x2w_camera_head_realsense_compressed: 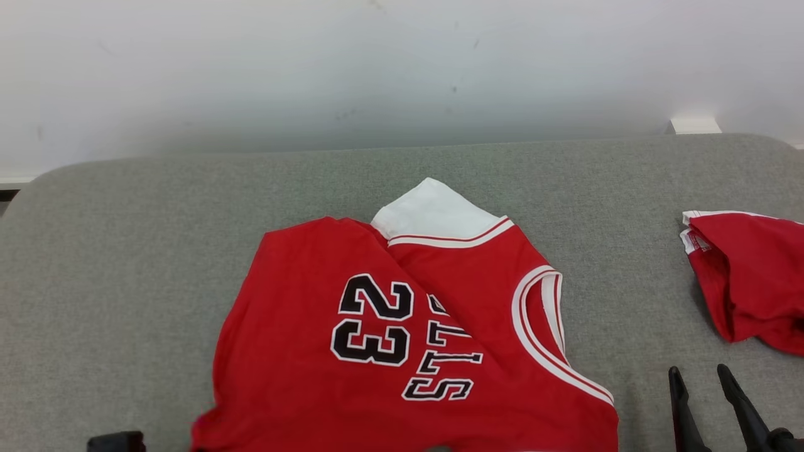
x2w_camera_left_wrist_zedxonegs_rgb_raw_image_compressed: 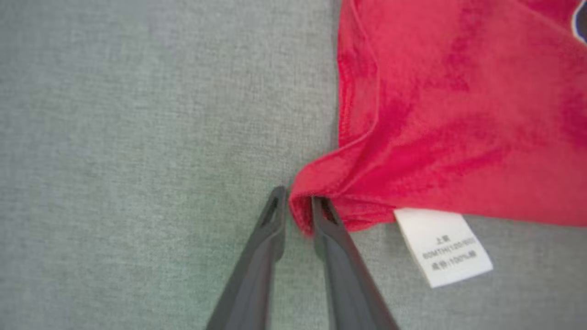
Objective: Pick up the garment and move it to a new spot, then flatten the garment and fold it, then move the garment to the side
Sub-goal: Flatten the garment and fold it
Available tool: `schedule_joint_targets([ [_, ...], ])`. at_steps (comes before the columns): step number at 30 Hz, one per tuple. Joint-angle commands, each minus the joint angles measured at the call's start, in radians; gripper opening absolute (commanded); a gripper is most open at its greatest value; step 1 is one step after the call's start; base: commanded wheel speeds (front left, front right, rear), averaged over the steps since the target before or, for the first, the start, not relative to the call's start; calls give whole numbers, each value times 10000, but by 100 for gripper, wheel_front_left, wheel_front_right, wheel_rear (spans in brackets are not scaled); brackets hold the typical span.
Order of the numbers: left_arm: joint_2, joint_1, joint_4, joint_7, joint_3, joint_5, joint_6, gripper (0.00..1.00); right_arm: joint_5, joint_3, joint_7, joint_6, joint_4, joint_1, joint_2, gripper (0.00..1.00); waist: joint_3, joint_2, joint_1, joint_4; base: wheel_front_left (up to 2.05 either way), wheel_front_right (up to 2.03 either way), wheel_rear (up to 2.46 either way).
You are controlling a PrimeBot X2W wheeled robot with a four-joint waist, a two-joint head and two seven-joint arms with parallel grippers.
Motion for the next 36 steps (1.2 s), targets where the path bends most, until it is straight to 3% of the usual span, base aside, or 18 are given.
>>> schedule_joint_targets([
  [1,-92,48,66,-646,390,95,217,100,-7,-137,12,-29,-104,114,-111,100,-58,0,0,41,0,0,0],
  [10,-654,995,-853,-1379,1809,901,1107,100,-205,-775,12,-29,-518,541,-268,100,-501,0,0,166,0,0,0],
  [14,-1062,1513,-1277,-1370,2750,2150,1472,100,-260,-1057,13,-29,-783,777,-275,100,-805,0,0,206,0,0,0],
  [17,-1528,1826,-1504,-1363,3409,3537,1342,100,-344,-1176,13,-29,-969,946,-212,100,-950,0,0,215,0,0,0],
  [22,-2817,2266,-1265,-1357,4330,5444,519,100,-428,-1219,13,-29,-1251,1184,-61,100,-1100,0,0,225,0,0,0],
  [30,-4869,2692,167,-1360,5281,7750,-1658,100,-644,-957,13,-29,-1240,1144,123,100,-1232,0,0,119,0,0,0],
  [36,-5808,3024,672,-1359,6450,8845,-2510,100,-591,-444,13,-29,-994,1104,38,100,-1229,0,0,234,0,0,0],
])
